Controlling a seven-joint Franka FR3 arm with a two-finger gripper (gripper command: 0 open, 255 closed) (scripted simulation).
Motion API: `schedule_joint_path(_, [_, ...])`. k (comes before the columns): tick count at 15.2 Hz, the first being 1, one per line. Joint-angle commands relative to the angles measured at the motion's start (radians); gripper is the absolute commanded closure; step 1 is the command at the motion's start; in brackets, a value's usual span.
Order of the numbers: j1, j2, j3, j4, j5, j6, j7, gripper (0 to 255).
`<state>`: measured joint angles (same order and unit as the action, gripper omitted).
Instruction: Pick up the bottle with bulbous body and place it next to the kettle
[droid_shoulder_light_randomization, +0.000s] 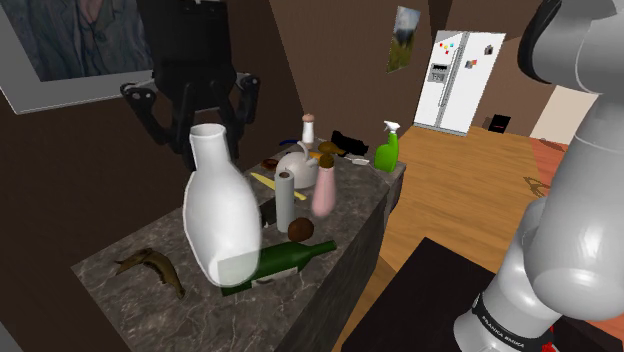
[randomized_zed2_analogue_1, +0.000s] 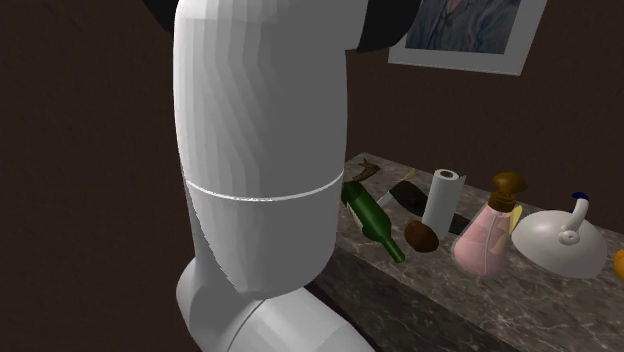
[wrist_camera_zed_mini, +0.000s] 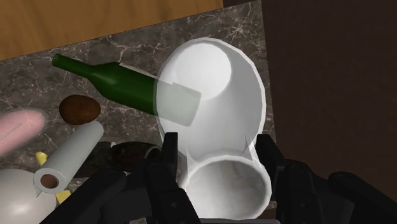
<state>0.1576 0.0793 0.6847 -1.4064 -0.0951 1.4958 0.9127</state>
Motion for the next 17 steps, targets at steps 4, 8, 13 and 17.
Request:
schedule_joint_path(4, [0.022,0.047,0.01,0.123,-0.033,-0.088,0.015,255])
schedule_joint_path(8, [0.05,0.096,0.018,0.236,-0.069,-0.164,0.03,255])
schedule_joint_path(13, [0.113,0.178,0.027,0.414,-0.134,-0.276,0.05,255])
schedule_joint_path(17, [0.106,0.182,0.023,0.456,-0.139,-0.312,0.029,255])
